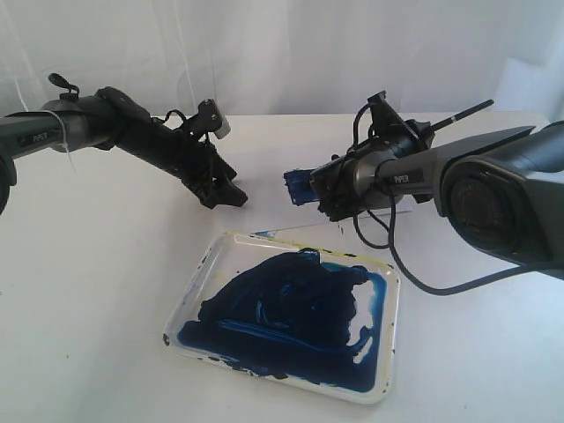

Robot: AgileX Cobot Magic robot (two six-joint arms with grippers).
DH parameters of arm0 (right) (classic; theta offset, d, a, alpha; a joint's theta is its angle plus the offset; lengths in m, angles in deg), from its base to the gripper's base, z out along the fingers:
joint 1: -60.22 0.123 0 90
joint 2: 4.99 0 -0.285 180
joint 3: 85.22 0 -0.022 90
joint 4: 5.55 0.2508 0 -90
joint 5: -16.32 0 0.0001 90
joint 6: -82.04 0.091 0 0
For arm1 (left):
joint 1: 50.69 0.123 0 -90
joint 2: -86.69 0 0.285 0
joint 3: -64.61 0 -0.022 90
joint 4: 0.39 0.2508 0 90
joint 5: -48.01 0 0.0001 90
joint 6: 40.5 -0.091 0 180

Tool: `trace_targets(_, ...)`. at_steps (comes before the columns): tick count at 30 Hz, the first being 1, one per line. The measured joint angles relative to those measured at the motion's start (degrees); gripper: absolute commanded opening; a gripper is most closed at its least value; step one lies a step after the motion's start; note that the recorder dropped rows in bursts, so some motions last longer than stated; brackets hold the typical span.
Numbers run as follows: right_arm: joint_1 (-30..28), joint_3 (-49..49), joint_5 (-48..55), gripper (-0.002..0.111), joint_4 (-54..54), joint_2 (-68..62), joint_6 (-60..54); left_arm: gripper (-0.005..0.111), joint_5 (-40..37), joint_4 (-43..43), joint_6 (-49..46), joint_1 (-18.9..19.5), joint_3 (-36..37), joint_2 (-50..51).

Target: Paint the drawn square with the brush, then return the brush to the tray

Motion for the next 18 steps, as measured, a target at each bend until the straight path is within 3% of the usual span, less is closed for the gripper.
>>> trace_targets(18,-3.9,0.0,0.1,0.000,1.3,0.0,3.7,0.070,-0.2,0.0,0.0,0.0,0.0,0.0)
